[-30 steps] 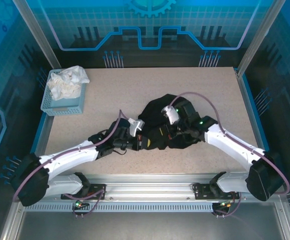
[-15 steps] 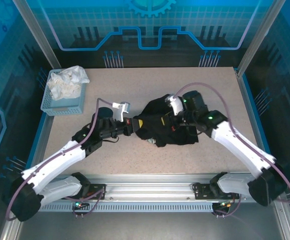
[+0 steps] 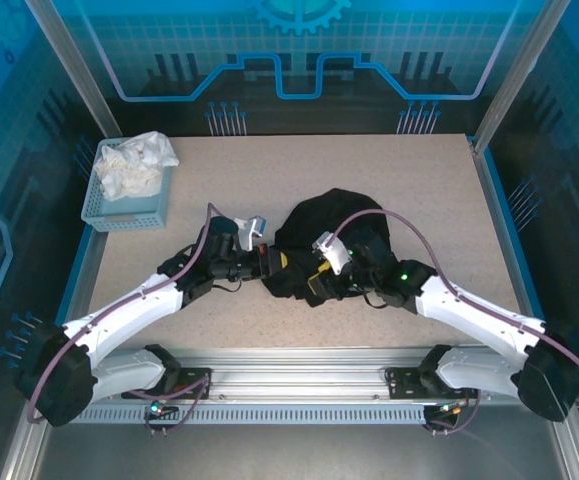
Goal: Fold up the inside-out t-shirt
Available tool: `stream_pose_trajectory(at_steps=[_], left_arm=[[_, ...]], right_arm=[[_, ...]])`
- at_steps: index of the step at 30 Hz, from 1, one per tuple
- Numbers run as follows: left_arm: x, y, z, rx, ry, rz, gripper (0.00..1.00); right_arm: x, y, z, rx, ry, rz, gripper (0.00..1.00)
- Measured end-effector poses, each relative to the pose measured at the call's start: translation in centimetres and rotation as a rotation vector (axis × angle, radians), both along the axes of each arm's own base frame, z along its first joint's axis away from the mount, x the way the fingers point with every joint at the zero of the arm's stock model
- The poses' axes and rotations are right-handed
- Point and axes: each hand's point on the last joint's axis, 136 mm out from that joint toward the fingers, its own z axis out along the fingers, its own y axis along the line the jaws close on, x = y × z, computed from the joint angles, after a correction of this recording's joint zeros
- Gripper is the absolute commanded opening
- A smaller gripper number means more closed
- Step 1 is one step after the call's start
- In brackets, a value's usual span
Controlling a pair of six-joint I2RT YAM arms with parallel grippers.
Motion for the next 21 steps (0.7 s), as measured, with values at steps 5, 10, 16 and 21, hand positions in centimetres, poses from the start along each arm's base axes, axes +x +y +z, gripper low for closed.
stream_pose_trajectory(at_steps=[5,10,16,21], left_arm=[[-0.1,-0.5,1.3,-0.048,0.025,-0.007,0.0],[-0.7,-0.2,2.3,-0.041,0.031,-0.012,0.03],[-2.5,2.0,0.9,0.079,0.047,-0.005,0.04],[-5.6,4.6,-5.0,0.194,0.152,0.004,0.09]], right_arm=[[0.4,1.7,-1.1,-0.004,-0.067,0.048,0.55],[1.2,2.7,-2.2,-0.015,-0.08,0.058,0.54],[-1.0,3.0,-1.2,0.037,-0.037,0.167,0.58],[-1.9,2.3,1.6,0.148,-0.025,0.212,0.6]])
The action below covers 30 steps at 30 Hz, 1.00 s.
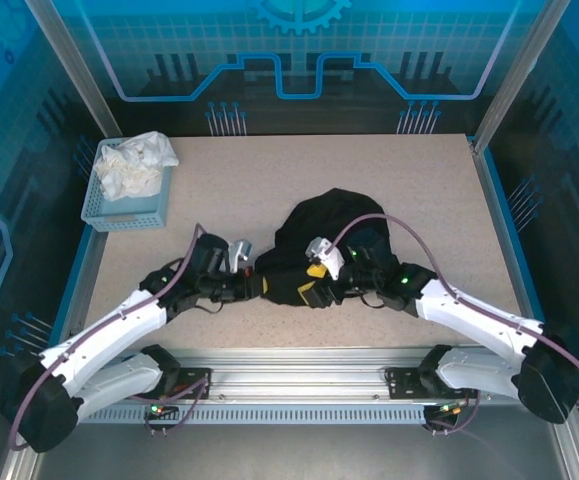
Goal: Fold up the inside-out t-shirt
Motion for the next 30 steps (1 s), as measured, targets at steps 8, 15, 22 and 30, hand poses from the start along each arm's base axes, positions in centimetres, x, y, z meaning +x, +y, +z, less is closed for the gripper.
stream_pose_trajectory(at_steps=[8,15,22,30], left_arm=[[0.5,3.7,-3.8,0.202,-0.02,0.104,0.69],[6.2,3.6,0.5,0.207,-0.24,0.196,0.82],[13.6,0.4,-1.6,0.279,-0.202,0.145,0.83],[13.6,-2.1,-8.0,0.281,-0.034,0.016,0.15]], right_arm=[[9.5,-4.0,-0.6,-0.081,0.088,-0.4,0.64],[17.7,-9.7,-3.2,-0.144,0.168,-0.728,0.72],[21.5,-11.7,-8.2,-0.213,0.31,-0.837,0.76],[24.1,-9.7,-11.3,-0.165,0.443,-0.81,0.2]])
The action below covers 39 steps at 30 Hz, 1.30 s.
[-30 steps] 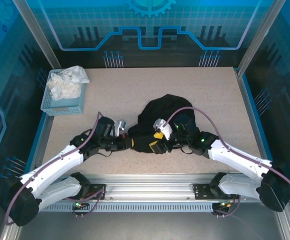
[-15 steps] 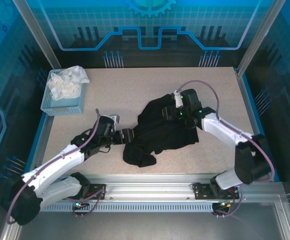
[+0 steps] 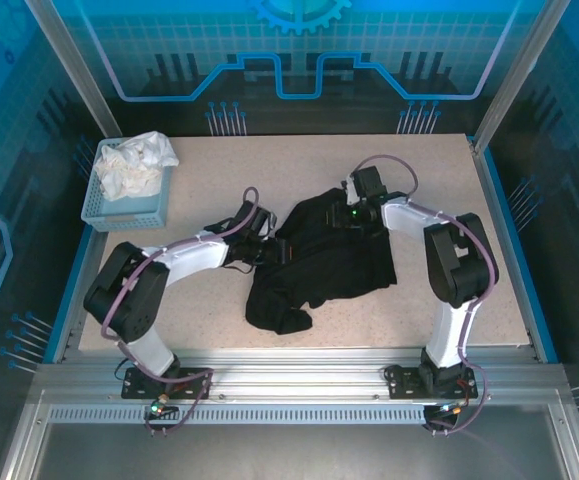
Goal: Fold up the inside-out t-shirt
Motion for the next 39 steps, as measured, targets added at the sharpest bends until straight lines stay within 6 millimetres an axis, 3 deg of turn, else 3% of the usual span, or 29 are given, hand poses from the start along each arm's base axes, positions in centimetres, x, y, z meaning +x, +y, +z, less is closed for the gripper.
stream_pose_trajectory(at_steps=[1,2,5,7,9,12,14,16,17,19,21,22,24,26,28,29,31,35,39], left_arm=[[0.1,-0.2,-0.1,-0.005,0.005,-0.008,0.03],[0.5,-0.5,0.1,-0.016,0.003,-0.012,0.0],[2.7,-0.9,2.2,-0.043,-0.054,0.001,0.0],[4.9,-0.8,5.0,-0.06,-0.14,0.026,0.0],[7.0,-0.5,9.4,-0.085,-0.261,0.046,0.0],[8.8,-0.3,19.4,-0.173,-0.515,0.058,0.0],[7.8,0.1,26.7,-0.255,-0.699,0.056,0.0],[5.5,0.8,31.8,-0.318,-0.839,0.046,0.03],[3.9,1.1,33.7,-0.353,-0.902,0.037,0.08],[1.0,1.5,33.9,-0.379,-0.949,0.007,0.21],[-1.5,1.4,30.6,-0.373,-0.912,-0.031,0.4],[-2.5,1.5,27.4,-0.351,-0.856,-0.041,0.45],[-4.0,2.2,19.9,-0.275,-0.703,-0.043,0.54],[-6.1,3.9,11.8,-0.17,-0.513,-0.027,0.65],[-8.2,5.5,7.2,-0.096,-0.39,-0.007,0.7],[-8.8,6.1,6.2,-0.074,-0.359,0.004,0.71],[-8.7,6.3,6.5,-0.076,-0.367,0.02,0.72],[-6.8,5.1,8.0,-0.093,-0.373,0.034,0.72],[-4.1,2.4,7.7,-0.073,-0.337,-0.001,0.73]], right_arm=[[0.4,0.3,0.4,0.022,-0.005,0.001,0.15],[0.9,0.5,1.0,0.043,-0.016,-0.003,0.12],[3.2,0.7,4.2,0.105,-0.089,-0.012,0.05],[4.9,0.4,7.3,0.143,-0.159,-0.021,0.03],[6.3,-0.3,11.6,0.169,-0.251,-0.024,0.02],[6.8,-1.0,20.9,0.201,-0.45,-0.004,0.01],[4.9,-1.3,27.8,0.222,-0.597,0.022,0.02],[1.6,-1.8,33.4,0.24,-0.724,0.044,0.05],[-0.8,-2.1,35.6,0.251,-0.785,0.054,0.09],[-5.1,-2.2,36.7,0.267,-0.84,0.075,0.24],[-8.7,-2.1,34.5,0.261,-0.831,0.086,0.39],[-10.0,-2.2,32.2,0.25,-0.799,0.084,0.45],[-11.3,-2.3,25.2,0.209,-0.667,0.071,0.55],[-12.6,-2.4,16.6,0.141,-0.468,0.066,0.59],[-14.4,-2.7,9.7,0.07,-0.286,0.067,0.62],[-15.2,-2.7,7.5,0.045,-0.224,0.074,0.62],[-15.9,-2.3,5.5,0.022,-0.163,0.09,0.63],[-14.5,-1.1,4.8,0.006,-0.141,0.098,0.63],[-11.8,-0.4,4.7,-0.024,-0.135,0.082,0.64]])
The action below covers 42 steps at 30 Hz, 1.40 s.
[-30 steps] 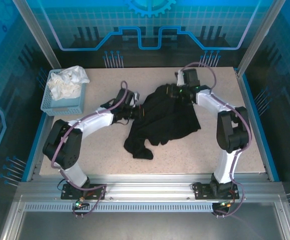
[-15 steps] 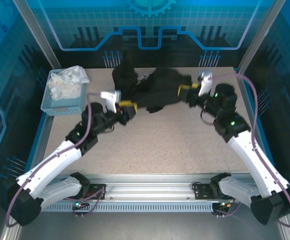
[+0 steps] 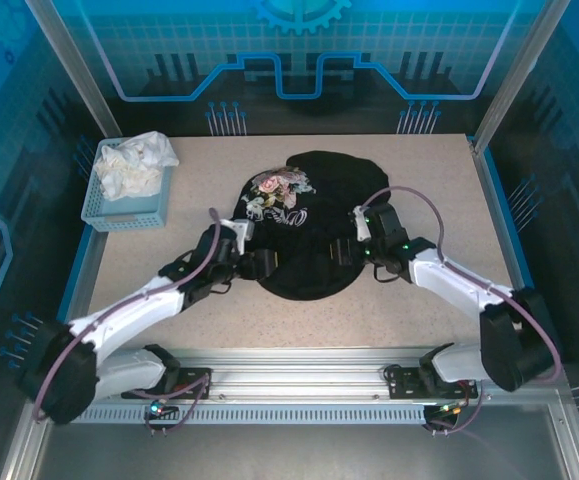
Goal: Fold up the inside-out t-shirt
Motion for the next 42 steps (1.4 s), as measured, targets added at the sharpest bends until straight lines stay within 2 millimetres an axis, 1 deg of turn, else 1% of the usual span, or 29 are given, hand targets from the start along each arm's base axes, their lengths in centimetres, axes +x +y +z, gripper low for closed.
stream_pose_trajectory(at_steps=[3,6,8,10,11,13,15,18,20,21,23,25,26,28,29,31,33,34,36,38,41,42], left_arm=[[1.4,-2.1,-0.6,0.027,0.012,-0.041,0.73],[3.1,-3.7,-1.7,0.062,0.035,-0.065,0.73],[4.3,-4.3,-2.7,0.089,0.051,-0.062,0.72],[5.3,-4.2,-3.8,0.122,0.071,-0.041,0.72],[5.5,-3.9,-4.2,0.134,0.079,-0.029,0.72],[5.9,-2.8,-4.7,0.157,0.088,0.004,0.72],[6.6,-1.9,-4.7,0.161,0.085,0.033,0.72],[7.1,-0.7,-4.8,0.176,0.087,0.065,0.72],[7.1,-0.4,-5.0,0.188,0.095,0.071,0.72],[7.0,-0.4,-5.1,0.192,0.098,0.072,0.72],[6.7,-0.2,-4.9,0.191,0.094,0.074,0.72],[5.9,0.6,-4.2,0.191,0.075,0.087,0.73],[5.5,1.0,-3.7,0.19,0.061,0.095,0.73],[4.7,2.2,-2.1,0.177,0.022,0.12,0.74],[4.5,2.8,-1.2,0.167,0.001,0.136,0.74],[4.0,4.5,0.5,0.15,-0.046,0.183,0.75],[3.6,6.2,1.6,0.138,-0.079,0.226,0.74],[3.3,6.8,2.0,0.134,-0.089,0.243,0.75],[2.5,7.5,2.4,0.112,-0.096,0.259,0.75],[1.6,7.1,2.5,0.074,-0.091,0.236,0.75],[0.1,5.7,1.4,-0.006,-0.041,0.172,0.75],[-0.5,5.2,0.7,-0.027,-0.011,0.148,0.75]], right_arm=[[1.9,0.4,0.3,-0.028,-0.01,-0.008,0.64],[3.8,0.8,0.2,-0.062,-0.014,-0.015,0.62],[4.8,1.1,-0.3,-0.081,-0.001,-0.012,0.57],[5.6,1.7,-1.2,-0.09,0.02,0.002,0.52],[5.6,1.9,-1.8,-0.096,0.033,0.006,0.48],[5.0,2.0,-3.0,-0.119,0.068,0.025,0.34],[4.3,2.1,-3.6,-0.126,0.085,0.042,0.22],[3.2,2.2,-3.6,-0.115,0.086,0.073,0.08],[2.4,2.3,-2.9,-0.094,0.077,0.092,0.02],[1.9,2.5,-2.2,-0.073,0.061,0.113,0.0],[1.1,3.2,-0.3,-0.008,0.019,0.146,0.0],[0.1,4.6,1.7,0.076,-0.034,0.203,0.0],[-0.4,5.3,2.3,0.106,-0.049,0.231,0.0],[-2.3,7.8,3.2,0.185,-0.059,0.325,0.0],[-3.3,9.2,3.4,0.215,-0.055,0.375,0.02],[-5.9,12.1,3.4,0.27,-0.031,0.499,0.11],[-8.4,14.3,3.1,0.304,0.002,0.613,0.25],[-9.5,14.9,2.8,0.312,0.023,0.659,0.31],[-10.5,15.2,2.2,0.309,0.047,0.709,0.4],[-10.4,14.6,1.8,0.291,0.052,0.71,0.44],[-8.6,12.9,1.4,0.258,0.058,0.631,0.45],[-7.9,12.1,1.3,0.247,0.059,0.597,0.46]])
